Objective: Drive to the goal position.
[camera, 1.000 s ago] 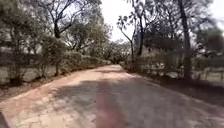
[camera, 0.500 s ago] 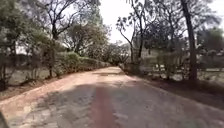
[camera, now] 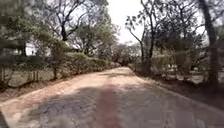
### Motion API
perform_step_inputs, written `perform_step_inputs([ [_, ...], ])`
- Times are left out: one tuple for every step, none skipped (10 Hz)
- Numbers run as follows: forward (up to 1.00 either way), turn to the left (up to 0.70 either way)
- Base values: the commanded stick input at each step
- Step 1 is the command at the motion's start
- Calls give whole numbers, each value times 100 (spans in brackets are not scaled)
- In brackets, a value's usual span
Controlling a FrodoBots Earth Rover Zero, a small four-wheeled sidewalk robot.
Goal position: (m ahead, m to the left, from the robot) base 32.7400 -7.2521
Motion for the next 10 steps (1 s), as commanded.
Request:
perform_step_inputs([
  [70, 0],
  [70, 0],
  [70, 0],
  [70, 0],
  [70, 0],
  [70, 0],
  [70, 0],
  [70, 0],
  [70, 0],
  [70, 0],
])
